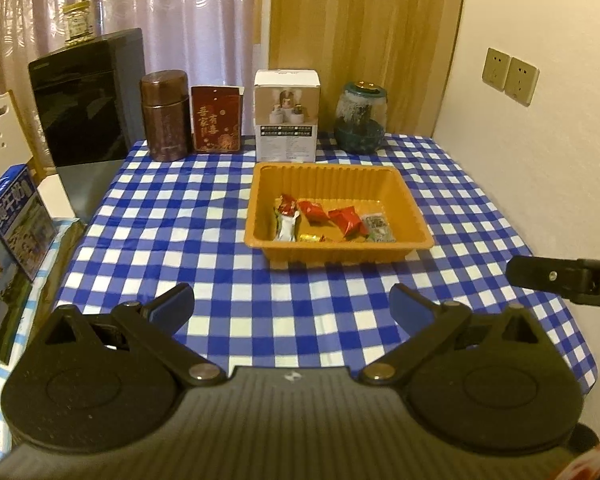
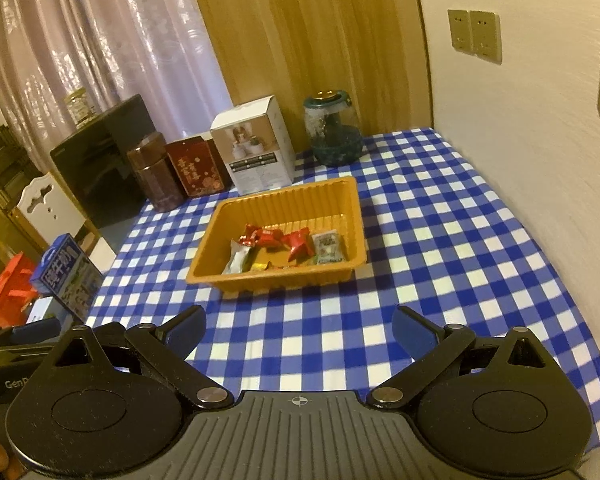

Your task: Organize snacks

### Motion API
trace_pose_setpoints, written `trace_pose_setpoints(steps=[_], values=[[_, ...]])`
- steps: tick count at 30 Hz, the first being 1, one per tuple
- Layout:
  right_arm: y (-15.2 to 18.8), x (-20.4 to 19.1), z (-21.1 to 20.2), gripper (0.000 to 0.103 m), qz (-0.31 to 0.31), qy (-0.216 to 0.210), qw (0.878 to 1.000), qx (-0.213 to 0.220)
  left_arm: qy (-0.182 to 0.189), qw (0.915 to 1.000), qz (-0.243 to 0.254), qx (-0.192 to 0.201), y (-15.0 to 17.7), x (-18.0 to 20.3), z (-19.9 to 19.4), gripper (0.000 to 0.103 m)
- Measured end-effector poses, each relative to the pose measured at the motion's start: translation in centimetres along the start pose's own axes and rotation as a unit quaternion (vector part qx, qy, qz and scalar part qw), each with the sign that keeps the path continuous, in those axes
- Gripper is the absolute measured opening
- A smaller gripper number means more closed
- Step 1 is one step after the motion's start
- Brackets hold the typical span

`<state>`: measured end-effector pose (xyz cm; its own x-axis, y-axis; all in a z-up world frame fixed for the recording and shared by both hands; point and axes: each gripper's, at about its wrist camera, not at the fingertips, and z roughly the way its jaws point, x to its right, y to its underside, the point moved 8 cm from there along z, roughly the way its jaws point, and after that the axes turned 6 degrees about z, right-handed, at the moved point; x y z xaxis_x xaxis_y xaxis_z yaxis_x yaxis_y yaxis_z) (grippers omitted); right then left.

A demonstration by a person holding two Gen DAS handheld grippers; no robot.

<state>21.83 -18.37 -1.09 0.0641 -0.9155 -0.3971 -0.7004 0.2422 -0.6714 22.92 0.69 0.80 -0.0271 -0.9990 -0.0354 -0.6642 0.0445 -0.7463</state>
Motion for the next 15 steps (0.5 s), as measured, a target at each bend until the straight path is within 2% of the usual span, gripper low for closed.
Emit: trace_pose_setpoints(steps=[15], values=[[4.3, -1.2, -3.9, 0.099, -0.033, 0.000, 0.999, 0.002, 0.002, 1.0000, -0.007, -0.001, 3.5, 0.6, -4.2, 0.103]])
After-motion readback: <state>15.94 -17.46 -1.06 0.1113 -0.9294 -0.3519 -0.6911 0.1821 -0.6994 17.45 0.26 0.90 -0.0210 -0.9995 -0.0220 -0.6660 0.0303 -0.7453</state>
